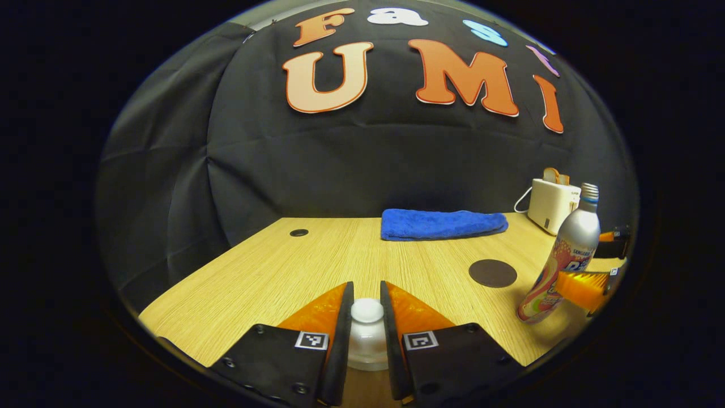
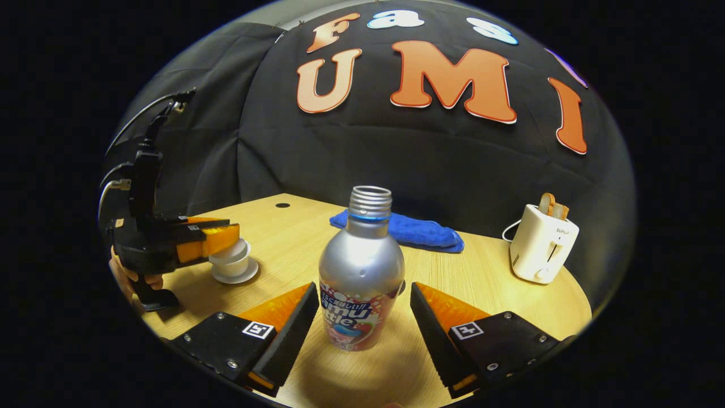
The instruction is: Open the teacup lid with one hand, grasp the water bottle and pour water into the teacup with the other hand; after pouring, place the water bottle on the coaster and then close the teacup lid.
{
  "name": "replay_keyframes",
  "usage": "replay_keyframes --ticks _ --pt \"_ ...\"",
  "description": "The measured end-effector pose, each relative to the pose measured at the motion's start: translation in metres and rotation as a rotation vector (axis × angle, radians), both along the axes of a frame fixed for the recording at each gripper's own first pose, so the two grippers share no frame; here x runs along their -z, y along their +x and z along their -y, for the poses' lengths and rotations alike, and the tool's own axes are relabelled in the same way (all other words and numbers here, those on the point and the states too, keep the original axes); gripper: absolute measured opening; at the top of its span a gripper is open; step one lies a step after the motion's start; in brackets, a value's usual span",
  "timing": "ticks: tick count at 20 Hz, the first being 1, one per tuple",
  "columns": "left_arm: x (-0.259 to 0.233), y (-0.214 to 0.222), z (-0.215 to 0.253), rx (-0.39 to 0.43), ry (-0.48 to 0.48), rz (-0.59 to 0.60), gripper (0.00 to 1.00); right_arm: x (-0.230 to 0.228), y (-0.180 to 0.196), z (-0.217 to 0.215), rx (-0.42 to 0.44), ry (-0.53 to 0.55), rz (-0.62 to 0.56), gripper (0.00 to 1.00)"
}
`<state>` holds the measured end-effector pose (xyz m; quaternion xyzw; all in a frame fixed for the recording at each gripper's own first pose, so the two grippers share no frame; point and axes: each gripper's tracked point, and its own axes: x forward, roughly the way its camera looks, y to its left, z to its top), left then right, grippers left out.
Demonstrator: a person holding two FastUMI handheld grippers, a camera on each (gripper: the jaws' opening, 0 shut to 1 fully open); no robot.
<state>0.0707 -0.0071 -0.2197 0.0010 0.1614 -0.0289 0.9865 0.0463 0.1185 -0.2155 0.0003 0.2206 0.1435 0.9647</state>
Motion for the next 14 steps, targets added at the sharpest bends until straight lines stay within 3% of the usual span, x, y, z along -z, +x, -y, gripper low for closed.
replay_keyframes --ticks 2,4,9,10,11,13,14 --pt "-0.003 -0.002 -0.003 -0.006 0.005 0.006 0.30 0.005 0.001 -0.001 0.009 0.003 -0.022 0.98" --pt "-0.009 -0.004 -0.007 -0.013 0.007 0.014 0.34 0.008 0.001 -0.006 0.007 0.008 -0.039 0.96" --pt "-0.018 -0.010 -0.028 -0.050 0.010 0.025 0.30 0.007 0.003 -0.009 0.010 -0.004 -0.076 0.82" --pt "-0.019 -0.011 -0.034 -0.057 0.009 0.025 0.34 0.004 0.004 -0.009 0.009 -0.015 -0.077 0.81" --pt "-0.019 -0.013 -0.040 -0.065 0.009 0.027 0.30 0.003 0.004 -0.007 0.008 -0.032 -0.073 0.81" --pt "-0.018 -0.016 -0.051 -0.080 0.012 0.023 0.34 -0.005 0.007 -0.004 0.011 -0.082 -0.049 0.81" --pt "-0.020 -0.018 -0.056 -0.087 0.010 0.024 0.30 -0.009 0.009 -0.001 0.012 -0.110 -0.033 0.81"
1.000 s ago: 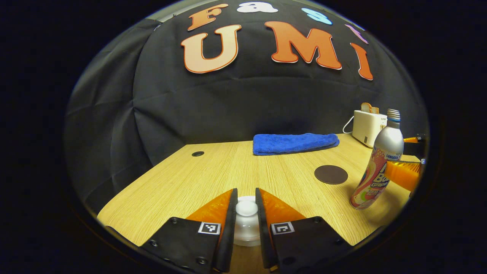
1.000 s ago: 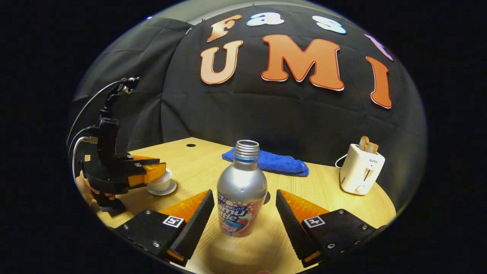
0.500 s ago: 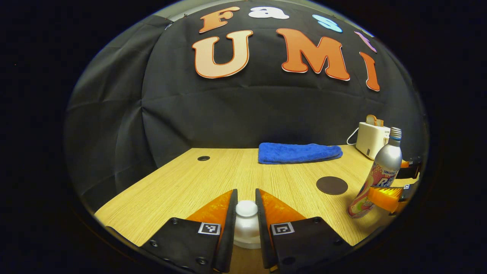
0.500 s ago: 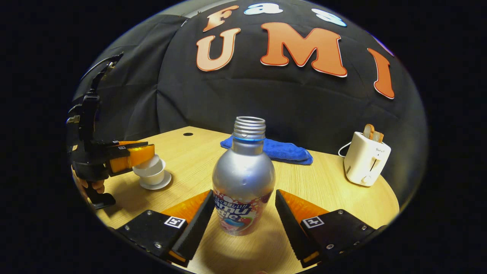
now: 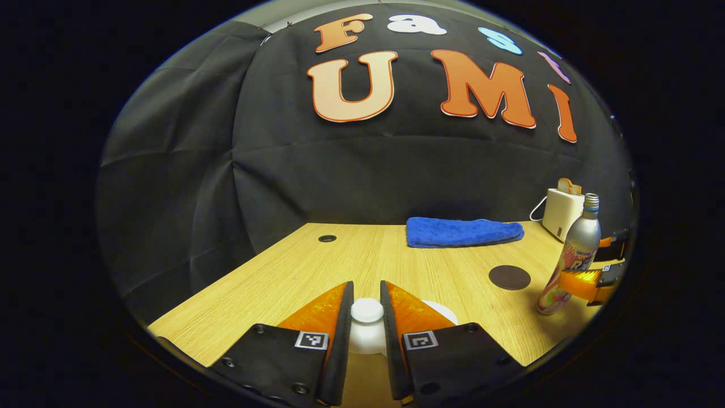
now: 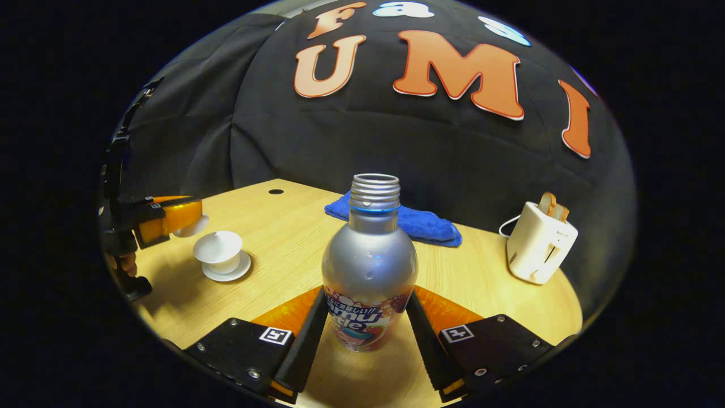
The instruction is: Open the teacup lid with one hand, grasp the water bottle and pour water into the teacup with the other hand; after pouring, place the water bottle on the coaster and then close the teacup lid.
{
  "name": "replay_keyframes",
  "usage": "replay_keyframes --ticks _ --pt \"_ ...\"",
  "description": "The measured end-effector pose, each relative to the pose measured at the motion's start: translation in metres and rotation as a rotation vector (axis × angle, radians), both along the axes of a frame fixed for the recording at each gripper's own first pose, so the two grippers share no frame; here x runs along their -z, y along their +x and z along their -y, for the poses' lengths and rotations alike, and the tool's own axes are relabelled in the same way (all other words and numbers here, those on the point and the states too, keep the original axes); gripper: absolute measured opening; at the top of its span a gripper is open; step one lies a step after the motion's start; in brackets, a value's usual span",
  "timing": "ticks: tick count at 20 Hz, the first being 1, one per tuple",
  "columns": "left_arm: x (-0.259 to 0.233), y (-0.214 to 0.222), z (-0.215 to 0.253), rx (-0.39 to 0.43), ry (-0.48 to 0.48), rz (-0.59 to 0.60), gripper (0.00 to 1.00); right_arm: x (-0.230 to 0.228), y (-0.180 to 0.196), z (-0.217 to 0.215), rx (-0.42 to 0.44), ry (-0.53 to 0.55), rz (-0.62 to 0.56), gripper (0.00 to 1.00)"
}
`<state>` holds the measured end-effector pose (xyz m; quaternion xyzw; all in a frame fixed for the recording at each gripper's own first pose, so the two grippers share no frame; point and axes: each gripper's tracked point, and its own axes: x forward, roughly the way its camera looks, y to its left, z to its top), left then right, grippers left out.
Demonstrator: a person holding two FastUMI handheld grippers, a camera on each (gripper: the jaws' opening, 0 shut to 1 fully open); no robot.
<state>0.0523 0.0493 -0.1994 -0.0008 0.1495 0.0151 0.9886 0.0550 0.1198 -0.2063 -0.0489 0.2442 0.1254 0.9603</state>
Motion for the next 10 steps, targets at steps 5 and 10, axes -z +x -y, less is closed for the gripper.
replay_keyframes --ticks 5,10 --pt "-0.003 -0.013 -0.030 -0.040 0.011 0.005 0.30 -0.021 0.012 0.004 -0.021 -0.154 0.059 0.79" --pt "-0.001 -0.022 -0.059 -0.077 -0.005 0.002 0.34 -0.038 0.022 -0.010 -0.057 -0.254 0.079 0.78"
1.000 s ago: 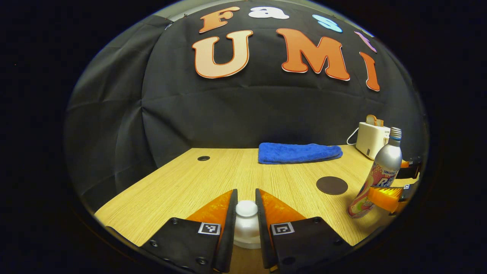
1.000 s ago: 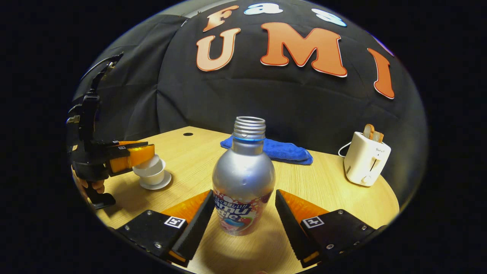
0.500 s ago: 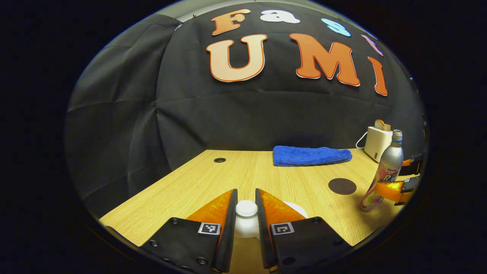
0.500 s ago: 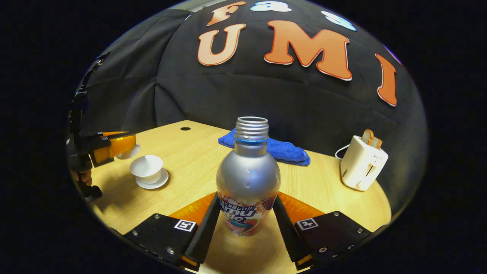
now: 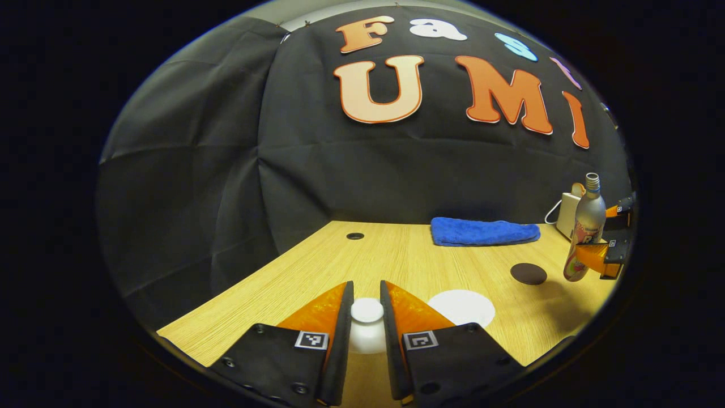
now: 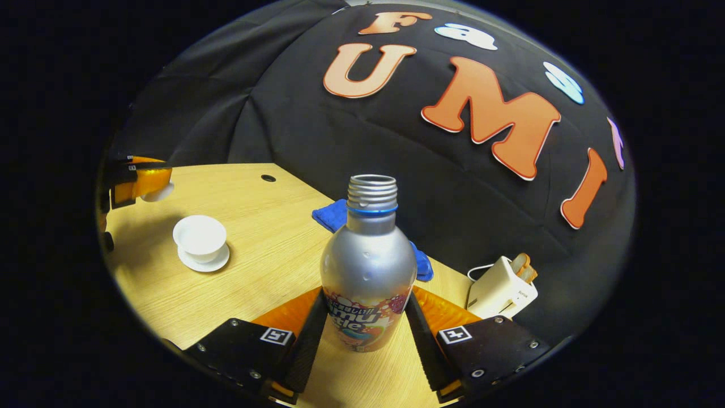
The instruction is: Open the teacup lid with one hand, grasp the water bottle and pour water into the teacup with the other hand; after pouring, place the water bottle on the coaster and then close the teacup lid.
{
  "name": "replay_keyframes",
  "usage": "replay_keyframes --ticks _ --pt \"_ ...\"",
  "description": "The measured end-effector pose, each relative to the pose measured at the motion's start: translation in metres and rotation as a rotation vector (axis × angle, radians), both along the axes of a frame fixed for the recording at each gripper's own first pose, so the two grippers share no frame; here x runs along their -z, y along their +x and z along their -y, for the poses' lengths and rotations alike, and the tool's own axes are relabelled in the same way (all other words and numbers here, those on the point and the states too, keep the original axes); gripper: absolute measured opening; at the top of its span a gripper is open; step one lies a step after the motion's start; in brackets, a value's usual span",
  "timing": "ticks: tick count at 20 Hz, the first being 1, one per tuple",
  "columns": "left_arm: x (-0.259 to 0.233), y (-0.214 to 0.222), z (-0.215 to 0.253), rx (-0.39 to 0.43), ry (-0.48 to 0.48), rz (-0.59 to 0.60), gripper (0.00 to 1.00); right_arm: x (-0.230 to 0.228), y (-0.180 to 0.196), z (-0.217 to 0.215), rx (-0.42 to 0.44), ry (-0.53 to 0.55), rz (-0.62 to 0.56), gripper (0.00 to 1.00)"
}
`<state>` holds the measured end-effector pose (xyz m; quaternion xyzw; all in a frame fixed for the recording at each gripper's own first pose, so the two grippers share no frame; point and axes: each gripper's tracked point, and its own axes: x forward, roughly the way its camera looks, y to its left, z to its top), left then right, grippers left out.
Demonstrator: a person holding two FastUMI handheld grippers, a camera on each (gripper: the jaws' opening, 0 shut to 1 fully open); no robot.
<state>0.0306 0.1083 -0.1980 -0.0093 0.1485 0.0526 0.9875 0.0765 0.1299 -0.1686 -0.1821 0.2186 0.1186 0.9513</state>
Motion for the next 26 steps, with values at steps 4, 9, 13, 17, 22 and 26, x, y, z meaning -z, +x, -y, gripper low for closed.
replay_keyframes --ticks 4,9,13,17,22,26 --pt "0.008 -0.008 -0.022 -0.027 0.006 -0.006 0.34 0.004 -0.001 -0.026 -0.042 -0.008 -0.024 0.79" --pt "0.012 -0.017 -0.040 -0.044 -0.005 -0.006 0.34 0.004 -0.001 -0.050 -0.103 -0.117 -0.005 0.78" --pt "0.011 -0.021 -0.051 -0.057 -0.009 0.004 0.34 0.004 0.003 -0.062 -0.162 -0.244 0.031 0.78" --pt "0.010 -0.025 -0.058 -0.064 -0.013 0.009 0.34 0.012 0.005 -0.070 -0.229 -0.391 0.063 0.78" --pt "0.010 -0.026 -0.063 -0.066 -0.009 0.014 0.34 0.012 0.007 -0.074 -0.277 -0.539 0.107 0.78" --pt "0.012 -0.032 -0.068 -0.074 -0.012 0.013 0.34 0.007 0.017 -0.075 -0.315 -0.656 0.166 0.78"
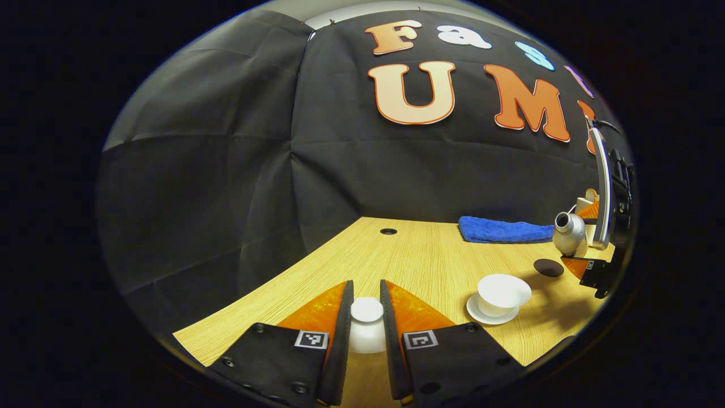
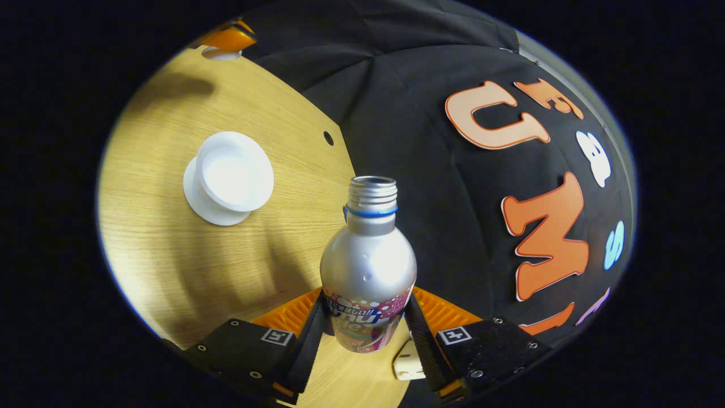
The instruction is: Open the teacup lid with one hand, grasp the water bottle and pour water into the teacup with the other hand; after pouring, place the water bottle on the coaster and then close the teacup lid.
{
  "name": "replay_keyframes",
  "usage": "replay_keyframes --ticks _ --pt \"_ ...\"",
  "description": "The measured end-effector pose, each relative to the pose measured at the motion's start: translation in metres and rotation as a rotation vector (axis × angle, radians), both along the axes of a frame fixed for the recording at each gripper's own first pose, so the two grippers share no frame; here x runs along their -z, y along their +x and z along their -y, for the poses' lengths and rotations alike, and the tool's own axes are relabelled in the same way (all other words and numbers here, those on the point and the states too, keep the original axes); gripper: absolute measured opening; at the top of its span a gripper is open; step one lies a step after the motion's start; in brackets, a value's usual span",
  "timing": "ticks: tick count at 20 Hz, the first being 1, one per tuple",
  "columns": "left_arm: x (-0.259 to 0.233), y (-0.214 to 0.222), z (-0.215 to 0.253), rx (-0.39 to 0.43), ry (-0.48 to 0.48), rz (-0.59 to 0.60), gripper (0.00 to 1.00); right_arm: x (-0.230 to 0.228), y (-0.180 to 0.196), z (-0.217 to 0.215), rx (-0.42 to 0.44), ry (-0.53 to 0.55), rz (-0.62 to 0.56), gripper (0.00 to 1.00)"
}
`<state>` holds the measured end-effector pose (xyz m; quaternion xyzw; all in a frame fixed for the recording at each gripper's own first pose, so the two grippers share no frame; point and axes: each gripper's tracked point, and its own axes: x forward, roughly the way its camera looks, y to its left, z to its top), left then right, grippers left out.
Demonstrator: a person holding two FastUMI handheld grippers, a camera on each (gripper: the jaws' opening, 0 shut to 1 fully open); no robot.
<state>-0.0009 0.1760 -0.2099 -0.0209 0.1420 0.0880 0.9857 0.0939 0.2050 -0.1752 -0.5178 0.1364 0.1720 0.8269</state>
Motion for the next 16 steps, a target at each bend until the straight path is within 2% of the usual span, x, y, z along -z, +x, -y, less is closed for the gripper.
replay_keyframes --ticks 8,9,10,16 --pt "0.004 -0.004 -0.007 -0.012 0.000 -0.003 0.34 -0.012 0.007 -0.005 -0.109 -0.160 0.062 0.78" --pt "0.006 -0.004 -0.007 -0.011 -0.003 -0.006 0.30 -0.012 0.006 -0.005 -0.117 -0.171 0.063 0.78" --pt "0.006 -0.005 -0.007 -0.011 -0.006 -0.007 0.34 -0.012 0.006 -0.006 -0.124 -0.178 0.061 0.78" --pt "0.009 -0.006 -0.009 -0.014 -0.014 -0.010 0.34 -0.020 -0.001 -0.014 -0.187 -0.276 0.122 0.78"
